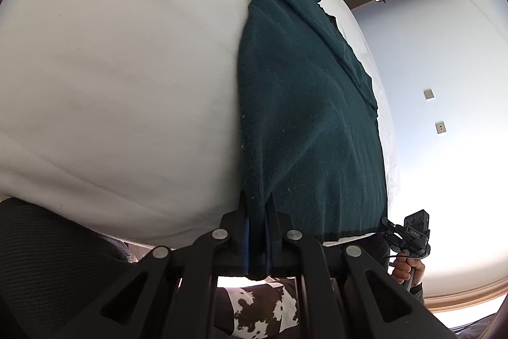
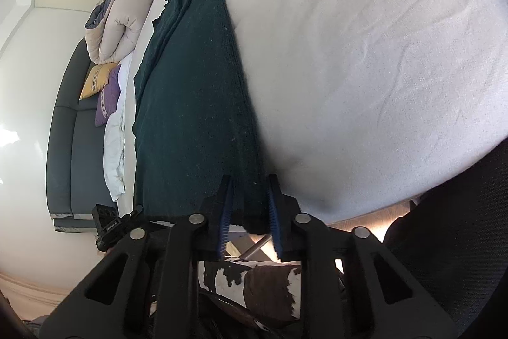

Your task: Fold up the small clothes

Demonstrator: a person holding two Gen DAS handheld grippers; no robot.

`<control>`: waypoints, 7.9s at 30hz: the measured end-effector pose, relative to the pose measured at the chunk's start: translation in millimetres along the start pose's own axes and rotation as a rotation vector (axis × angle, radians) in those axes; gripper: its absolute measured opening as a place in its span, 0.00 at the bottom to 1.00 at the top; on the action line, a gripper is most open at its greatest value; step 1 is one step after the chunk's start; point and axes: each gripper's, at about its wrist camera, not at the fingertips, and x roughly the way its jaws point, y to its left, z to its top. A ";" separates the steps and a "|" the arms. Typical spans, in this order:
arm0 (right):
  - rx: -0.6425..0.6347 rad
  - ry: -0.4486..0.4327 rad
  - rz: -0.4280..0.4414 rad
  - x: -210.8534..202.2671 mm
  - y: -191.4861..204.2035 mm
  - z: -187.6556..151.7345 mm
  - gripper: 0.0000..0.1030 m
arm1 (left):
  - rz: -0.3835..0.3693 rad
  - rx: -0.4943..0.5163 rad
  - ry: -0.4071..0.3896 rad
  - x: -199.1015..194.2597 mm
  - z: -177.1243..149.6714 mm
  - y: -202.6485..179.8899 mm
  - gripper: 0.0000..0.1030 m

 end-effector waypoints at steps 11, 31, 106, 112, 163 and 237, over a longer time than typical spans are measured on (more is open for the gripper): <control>-0.035 -0.104 0.099 -21.5 22.8 4.8 0.07 | -0.110 -0.033 -0.047 -20.2 5.2 -1.8 0.07; -0.079 -0.214 0.281 -37.9 100.6 79.4 0.07 | -0.341 -0.113 -0.196 -51.4 59.4 -29.3 0.06; -0.251 -0.378 -0.102 74.6 125.5 251.0 0.70 | 0.085 0.088 -0.248 75.4 218.0 -37.7 0.53; -0.232 -0.379 -0.073 64.6 118.8 252.0 0.68 | 0.117 0.121 -0.249 74.8 213.5 -38.6 0.30; -0.371 -0.286 -0.272 95.9 135.9 258.1 0.05 | 0.217 0.218 -0.269 64.6 196.6 -49.9 0.06; -0.206 -0.100 0.123 288.6 233.2 393.0 0.28 | 0.331 0.306 -0.388 167.3 323.7 -106.3 0.44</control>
